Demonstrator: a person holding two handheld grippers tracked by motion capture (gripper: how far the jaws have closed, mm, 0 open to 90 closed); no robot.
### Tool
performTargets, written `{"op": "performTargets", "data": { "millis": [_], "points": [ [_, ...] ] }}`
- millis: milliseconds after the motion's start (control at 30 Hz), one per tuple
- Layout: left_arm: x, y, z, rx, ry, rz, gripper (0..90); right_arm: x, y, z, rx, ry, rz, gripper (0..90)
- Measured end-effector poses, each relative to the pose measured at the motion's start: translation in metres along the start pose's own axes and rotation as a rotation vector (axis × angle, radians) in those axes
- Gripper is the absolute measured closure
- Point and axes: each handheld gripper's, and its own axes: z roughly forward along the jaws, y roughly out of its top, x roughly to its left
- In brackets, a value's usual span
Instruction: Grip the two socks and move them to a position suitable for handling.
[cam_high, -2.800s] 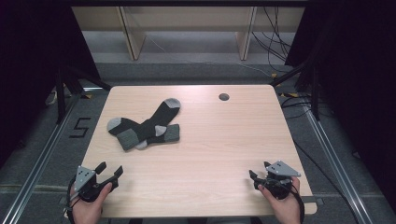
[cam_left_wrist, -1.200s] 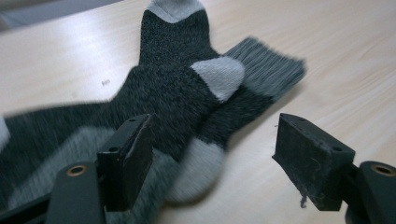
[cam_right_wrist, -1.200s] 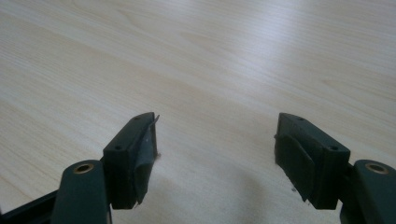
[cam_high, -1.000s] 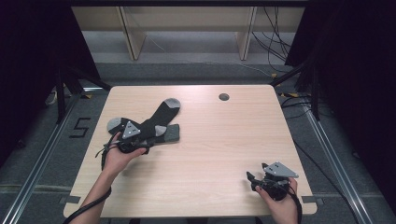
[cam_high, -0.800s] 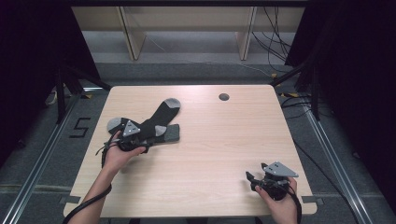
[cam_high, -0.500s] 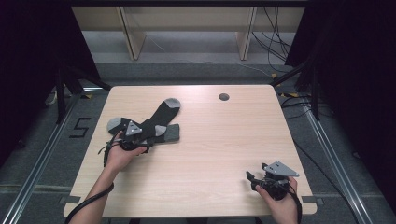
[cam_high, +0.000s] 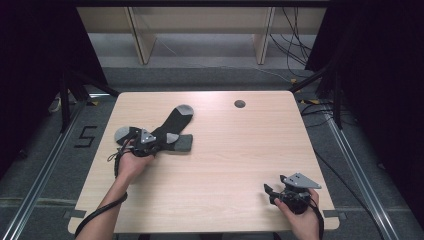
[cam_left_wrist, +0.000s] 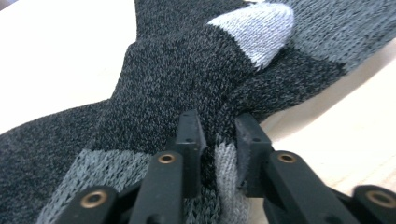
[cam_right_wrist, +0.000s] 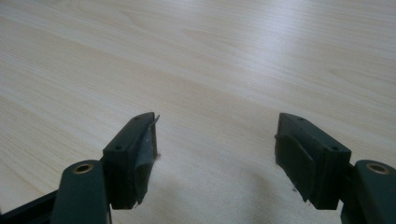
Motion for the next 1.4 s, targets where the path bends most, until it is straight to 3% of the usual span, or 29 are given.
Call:
{"op": "performTargets", "data": {
  "millis": [33, 67, 133, 167, 200, 233, 267, 300, 333, 367, 400, 433, 467, 600, 700, 833, 933, 967, 1000, 1033, 1100, 1133, 1167, 1200, 1233, 1267, 1333, 1367, 1400],
  "points": [
    [-0.010, 0.005, -0.005, 0.002, -0.014, 0.061, 76.2, -0.004, 0.000, 0.001, -0.010, 0.006, -0.034, 30.6],
    [-0.010, 0.005, -0.005, 0.002, -0.014, 0.061, 76.3, -0.004, 0.000, 0.001, -0.010, 0.006, -0.034, 30.6],
    [-0.024, 0.010, -0.009, -0.024, -0.021, 0.124, 76.5, -0.004, 0.000, 0.000, -0.008, 0.011, -0.024, 30.6],
    [-0.036, 0.012, -0.011, -0.039, -0.026, 0.146, 76.5, -0.004, 0.001, 0.000, -0.010, 0.010, -0.025, 30.6],
    [-0.054, 0.014, -0.014, -0.058, -0.062, 0.161, 76.5, -0.002, 0.001, -0.001, -0.020, -0.002, -0.013, 30.6],
    [-0.064, 0.016, -0.017, -0.068, -0.065, 0.194, 76.5, -0.003, 0.002, -0.001, -0.024, 0.008, -0.024, 30.6],
    [-0.064, 0.016, -0.017, -0.068, -0.065, 0.194, 76.5, -0.003, 0.002, -0.001, -0.024, 0.008, -0.024, 30.6],
    [-0.076, 0.017, -0.019, -0.070, -0.086, 0.215, 76.5, -0.003, 0.002, -0.002, -0.027, 0.001, -0.034, 30.6],
    [-0.098, 0.019, -0.023, -0.086, -0.113, 0.242, 76.5, -0.002, 0.002, -0.003, -0.030, 0.005, -0.031, 30.6],
    [-0.108, 0.020, -0.025, -0.081, -0.121, 0.257, 76.5, -0.002, 0.002, -0.003, -0.031, 0.005, -0.030, 30.6],
    [-0.119, 0.021, -0.027, -0.095, -0.124, 0.255, 76.4, -0.003, 0.002, -0.004, -0.028, 0.001, -0.027, 30.5],
    [-0.119, 0.021, -0.027, -0.095, -0.124, 0.255, 76.3, 0.001, 0.002, -0.005, -0.014, 0.000, 0.016, 30.5],
    [-0.140, 0.022, -0.028, -0.104, -0.147, 0.267, 76.3, -0.004, 0.003, -0.004, -0.032, 0.000, -0.036, 30.6],
    [-0.174, 0.025, -0.028, -0.103, -0.184, 0.271, 75.8, -0.005, 0.002, -0.003, -0.025, -0.002, -0.036, 30.6],
    [-0.184, 0.029, -0.029, -0.090, -0.189, 0.259, 75.4, -0.005, 0.002, -0.004, -0.022, 0.007, -0.021, 30.6],
    [-0.204, 0.035, -0.023, -0.094, -0.204, 0.191, 73.7, -0.006, 0.002, -0.002, -0.032, 0.005, -0.028, 30.6],
    [-0.208, 0.036, -0.023, -0.114, -0.213, 0.168, 70.2, -0.007, 0.002, -0.001, -0.033, -0.011, -0.031, 30.5],
    [-0.209, 0.036, -0.025, -0.129, -0.221, 0.164, 59.5, -0.007, 0.003, -0.004, -0.037, 0.002, -0.042, 30.3],
    [-0.210, 0.036, -0.025, -0.154, -0.219, 0.155, 59.5, -0.007, 0.003, -0.004, -0.037, 0.002, -0.042, 30.3],
    [-0.205, 0.036, -0.033, -0.164, -0.222, 0.177, 41.8, -0.007, 0.002, -0.007, -0.036, -0.002, -0.027, 30.3],
    [-0.203, 0.035, -0.038, -0.192, -0.244, 0.161, 32.2, -0.008, 0.002, -0.007, -0.036, 0.001, -0.026, 30.3],
    [-0.196, 0.033, -0.050, -0.223, -0.219, 0.140, 25.7, -0.009, 0.001, -0.007, -0.040, 0.002, -0.010, 30.3],
    [-0.196, 0.033, -0.050, -0.223, -0.219, 0.140, 20.1, -0.009, 0.001, -0.007, -0.040, 0.002, -0.010, 30.3],
    [-0.185, 0.027, -0.062, -0.241, -0.226, 0.122, 18.0, -0.012, 0.001, -0.008, -0.040, -0.002, -0.011, 30.2],
    [-0.185, 0.027, -0.062, -0.241, -0.226, 0.122, 17.4, -0.012, 0.001, -0.008, -0.040, -0.002, -0.011, 30.2],
    [-0.178, 0.023, -0.067, -0.259, -0.233, 0.095, 17.4, -0.013, 0.001, -0.008, -0.046, -0.003, -0.007, 30.1],
    [-0.163, 0.015, -0.075, -0.269, -0.220, 0.077, 16.8, -0.013, 0.000, -0.008, -0.035, -0.021, 0.025, 30.0],
    [-0.154, 0.010, -0.078, -0.275, -0.211, 0.052, 16.8, -0.016, 0.000, -0.009, -0.031, -0.008, 0.002, 30.0],
    [-0.137, -0.001, -0.084, -0.301, -0.180, -0.013, 17.0, -0.016, 0.000, -0.011, -0.051, -0.013, 0.010, 29.9]
  ]
}}
